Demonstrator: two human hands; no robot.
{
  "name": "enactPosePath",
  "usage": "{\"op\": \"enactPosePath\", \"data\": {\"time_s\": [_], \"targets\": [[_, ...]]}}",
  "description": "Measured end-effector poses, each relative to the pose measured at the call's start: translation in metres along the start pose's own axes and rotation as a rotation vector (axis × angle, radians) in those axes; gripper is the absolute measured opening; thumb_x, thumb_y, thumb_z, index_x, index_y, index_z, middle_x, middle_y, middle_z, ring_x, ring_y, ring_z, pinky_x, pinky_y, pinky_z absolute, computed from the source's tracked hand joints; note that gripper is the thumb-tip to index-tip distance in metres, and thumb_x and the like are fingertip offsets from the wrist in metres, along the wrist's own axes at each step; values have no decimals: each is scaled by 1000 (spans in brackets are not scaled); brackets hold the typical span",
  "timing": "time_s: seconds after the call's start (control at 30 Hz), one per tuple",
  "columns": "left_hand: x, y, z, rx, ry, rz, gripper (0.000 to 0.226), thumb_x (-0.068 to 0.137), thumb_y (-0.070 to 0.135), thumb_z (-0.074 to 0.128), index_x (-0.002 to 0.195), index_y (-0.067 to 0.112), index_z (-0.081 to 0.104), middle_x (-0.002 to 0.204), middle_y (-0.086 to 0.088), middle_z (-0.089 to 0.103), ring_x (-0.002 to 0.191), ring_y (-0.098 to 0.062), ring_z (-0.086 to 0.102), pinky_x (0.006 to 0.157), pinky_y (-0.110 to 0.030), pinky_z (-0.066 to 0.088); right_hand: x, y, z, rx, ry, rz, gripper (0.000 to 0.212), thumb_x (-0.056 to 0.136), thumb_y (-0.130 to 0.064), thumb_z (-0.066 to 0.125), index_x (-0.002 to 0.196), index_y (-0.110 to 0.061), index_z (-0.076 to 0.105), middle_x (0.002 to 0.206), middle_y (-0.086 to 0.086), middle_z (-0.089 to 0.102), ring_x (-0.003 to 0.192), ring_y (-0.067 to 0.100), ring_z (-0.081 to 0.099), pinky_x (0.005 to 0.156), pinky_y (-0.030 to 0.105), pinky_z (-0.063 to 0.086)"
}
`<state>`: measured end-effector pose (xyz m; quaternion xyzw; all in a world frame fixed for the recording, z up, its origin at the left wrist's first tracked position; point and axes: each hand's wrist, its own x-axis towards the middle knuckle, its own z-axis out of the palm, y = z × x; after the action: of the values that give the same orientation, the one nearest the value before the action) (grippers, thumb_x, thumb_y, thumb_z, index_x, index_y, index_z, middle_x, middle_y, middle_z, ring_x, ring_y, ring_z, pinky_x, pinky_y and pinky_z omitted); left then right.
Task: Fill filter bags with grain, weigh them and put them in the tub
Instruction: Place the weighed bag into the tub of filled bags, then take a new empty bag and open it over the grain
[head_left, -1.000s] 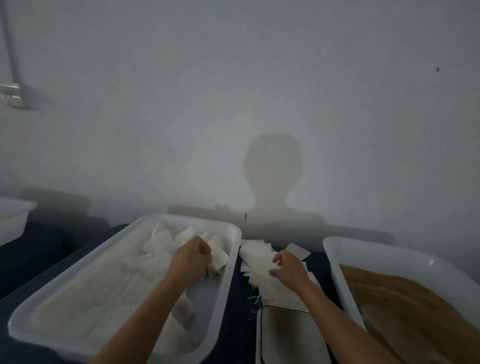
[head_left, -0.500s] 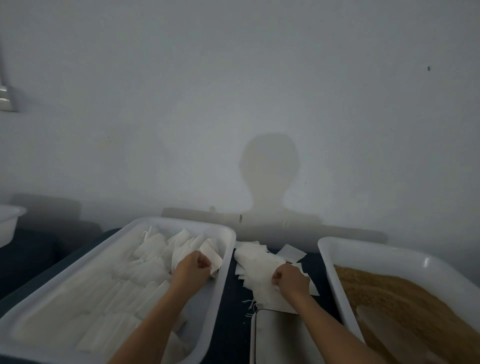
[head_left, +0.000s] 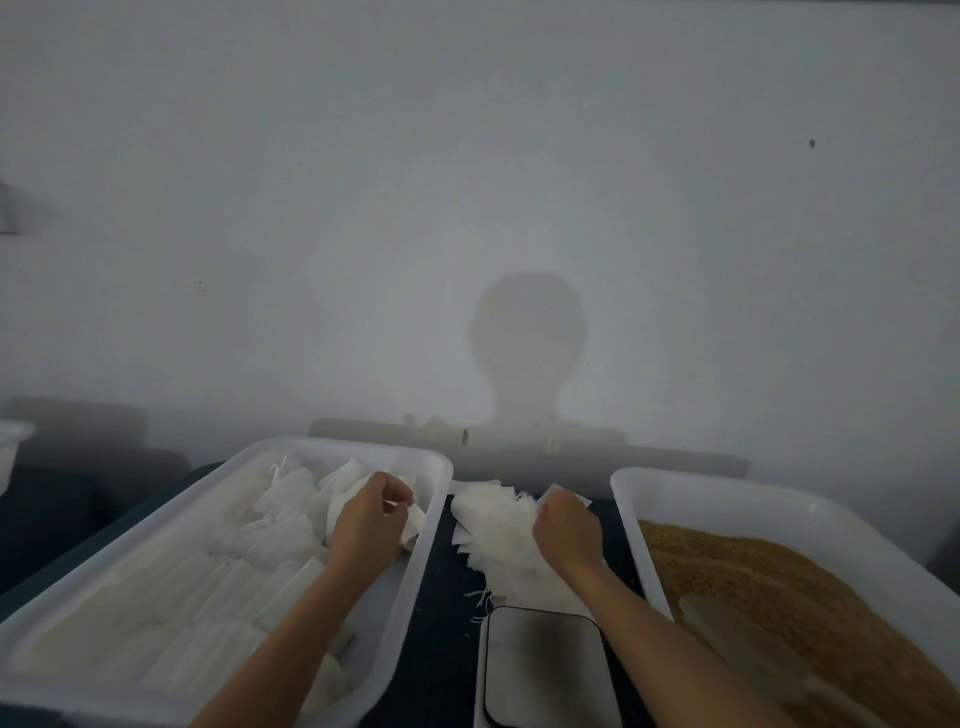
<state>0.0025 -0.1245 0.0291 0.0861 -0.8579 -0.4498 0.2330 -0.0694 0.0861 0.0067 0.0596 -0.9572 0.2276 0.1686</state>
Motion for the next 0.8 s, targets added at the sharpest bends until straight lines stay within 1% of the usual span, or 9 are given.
{"op": "enactPosePath", "data": {"time_s": [0.07, 0.13, 0.23, 0.33, 0.37, 0.43, 0.6, 0.7, 0.8], "targets": [[-5, 18, 1, -47, 35, 79, 21, 88, 0, 53, 81, 20, 54, 86, 8, 62, 81, -14, 57, 69, -22, 40, 5, -1, -26, 154, 148, 3, 33, 96, -11, 39, 63, -15, 37, 66, -3, 42, 56, 8, 37, 52, 25, 31], [-13, 42, 7, -112, 2, 143, 23, 88, 0, 53, 80, 22, 53, 86, 10, 62, 80, -11, 57, 70, -22, 41, 9, 3, -57, 304, 191, 43, 30, 95, -12, 44, 65, -11, 42, 64, -1, 43, 56, 8, 38, 51, 23, 29], [-28, 81, 32, -202, -148, 240, 20, 89, 4, 54, 82, 22, 53, 86, 11, 60, 80, -7, 56, 69, -18, 44, 4, 22, -102, 534, 124, 120, 22, 94, -12, 49, 75, -3, 53, 69, 11, 47, 62, 15, 44, 55, 25, 37], [-45, 116, 69, -289, -322, 272, 11, 92, 14, 55, 85, 22, 51, 90, 8, 59, 81, -9, 55, 75, -28, 48, -20, 49, -136, 670, 62, 151, 26, 96, -16, 51, 86, 7, 60, 72, 14, 52, 60, 17, 50, 47, 20, 43], [-51, 125, 83, -318, -380, 268, 5, 93, 19, 55, 89, 20, 52, 92, 7, 58, 82, -9, 55, 76, -29, 49, -30, 58, -143, 691, 53, 149, 25, 96, -17, 52, 85, 4, 61, 70, 12, 54, 59, 17, 51, 47, 20, 43], [-65, 142, 113, -348, -478, 269, 10, 93, 27, 55, 95, 18, 52, 95, 5, 57, 82, -8, 55, 74, -25, 48, -50, 76, -157, 714, 39, 143, 22, 95, -16, 53, 80, -2, 63, 65, 7, 57, 57, 15, 53, 50, 22, 43], [-98, 169, 170, -346, -630, 239, 21, 90, 46, 56, 88, 25, 50, 84, 10, 58, 73, 1, 55, 61, -10, 42, -83, 114, -169, 729, -29, 192, 17, 92, -9, 55, 81, 1, 64, 62, 9, 58, 53, 14, 54, 52, 26, 44], [-113, 173, 196, -278, -628, 258, 17, 92, 42, 54, 83, 28, 50, 83, 11, 58, 72, 2, 55, 62, -9, 43, -96, 135, -171, 728, -47, 267, 16, 92, -9, 57, 83, -1, 66, 67, 12, 63, 56, 18, 57, 54, 29, 46], [-122, 168, 216, -218, -621, 239, 11, 94, 29, 53, 85, 26, 49, 86, 10, 57, 78, -5, 55, 71, -13, 46, -104, 152, -170, 713, -87, 332, 16, 92, -10, 57, 84, 2, 64, 68, 13, 62, 50, 12, 56, 46, 21, 41]]}}
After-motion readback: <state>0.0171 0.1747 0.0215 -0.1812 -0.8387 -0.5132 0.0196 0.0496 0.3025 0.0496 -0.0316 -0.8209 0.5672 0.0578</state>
